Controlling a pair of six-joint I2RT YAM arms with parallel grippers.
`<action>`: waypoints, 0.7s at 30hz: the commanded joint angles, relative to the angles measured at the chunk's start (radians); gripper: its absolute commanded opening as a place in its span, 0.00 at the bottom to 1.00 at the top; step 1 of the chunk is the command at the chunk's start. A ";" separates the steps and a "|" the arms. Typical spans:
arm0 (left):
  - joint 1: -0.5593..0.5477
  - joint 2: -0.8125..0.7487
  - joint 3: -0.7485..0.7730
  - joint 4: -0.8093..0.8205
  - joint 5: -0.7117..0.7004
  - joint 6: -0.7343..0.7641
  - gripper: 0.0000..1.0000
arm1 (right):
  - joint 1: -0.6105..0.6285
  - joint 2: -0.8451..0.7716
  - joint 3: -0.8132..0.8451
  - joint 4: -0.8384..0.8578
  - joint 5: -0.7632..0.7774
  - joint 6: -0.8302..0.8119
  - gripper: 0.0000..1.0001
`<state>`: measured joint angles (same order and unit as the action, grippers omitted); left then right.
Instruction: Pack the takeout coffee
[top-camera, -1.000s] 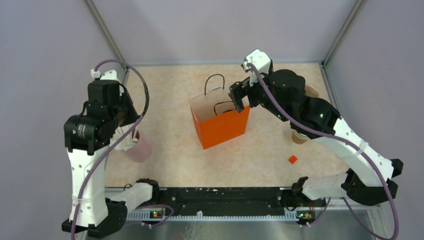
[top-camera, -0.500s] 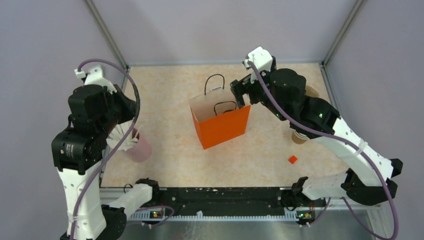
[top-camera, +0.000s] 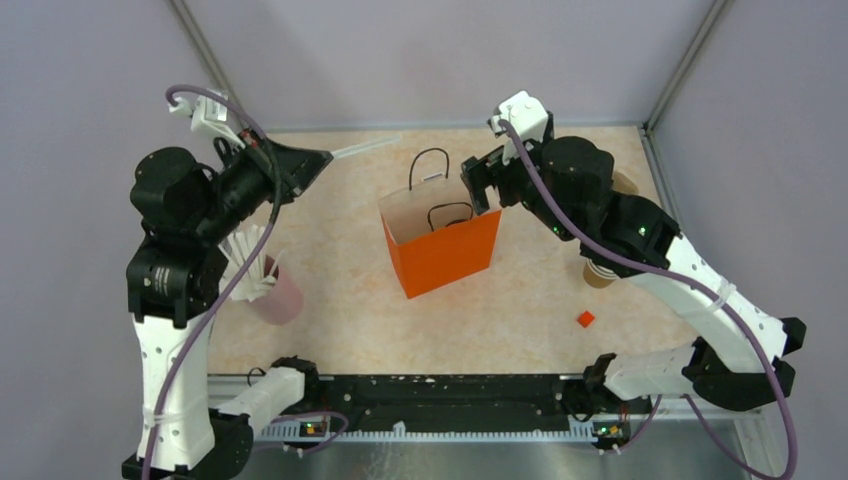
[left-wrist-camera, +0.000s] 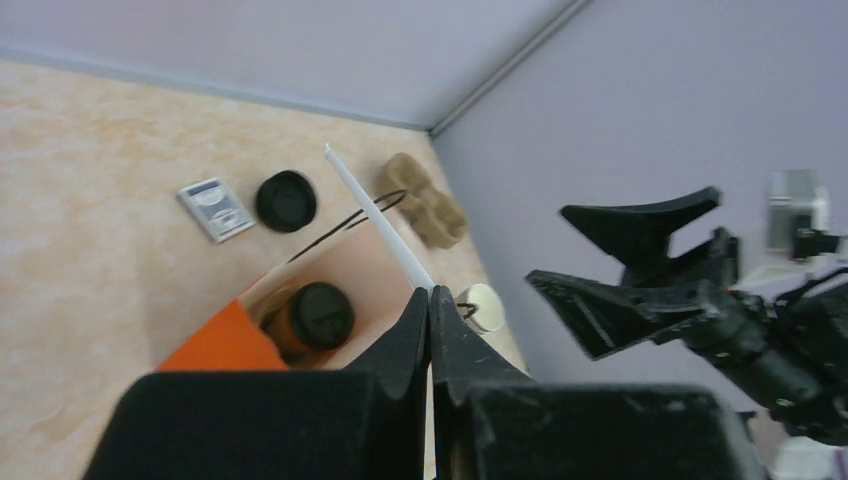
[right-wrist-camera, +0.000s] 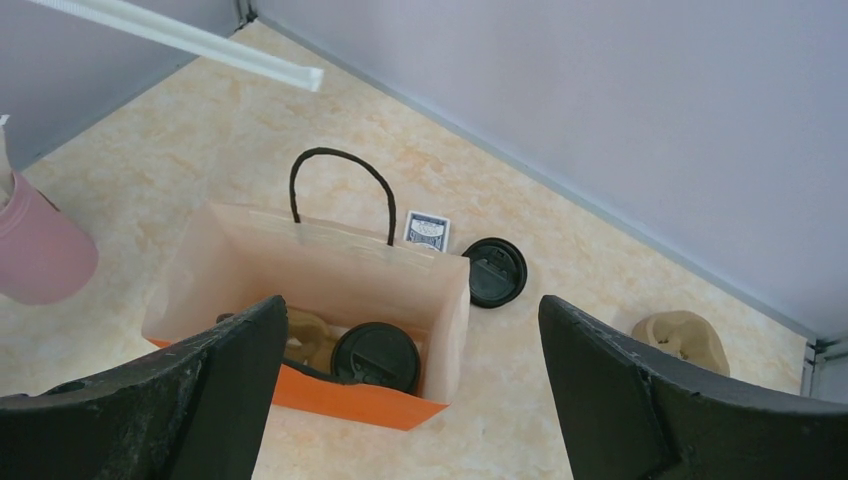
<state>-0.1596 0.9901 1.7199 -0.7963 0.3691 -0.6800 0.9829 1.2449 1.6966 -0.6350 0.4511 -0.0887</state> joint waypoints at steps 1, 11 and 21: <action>0.004 0.012 0.020 0.291 0.187 -0.107 0.00 | -0.010 -0.039 0.004 0.036 0.006 0.030 0.93; 0.003 -0.037 -0.288 0.582 0.376 -0.305 0.00 | -0.010 -0.170 -0.103 0.223 0.072 0.037 0.90; 0.002 -0.075 -0.441 0.453 0.342 -0.154 0.00 | -0.010 -0.228 -0.161 0.292 0.104 0.020 0.89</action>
<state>-0.1596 0.9508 1.3132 -0.3317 0.7101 -0.9100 0.9829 1.0050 1.5295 -0.3866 0.5274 -0.0689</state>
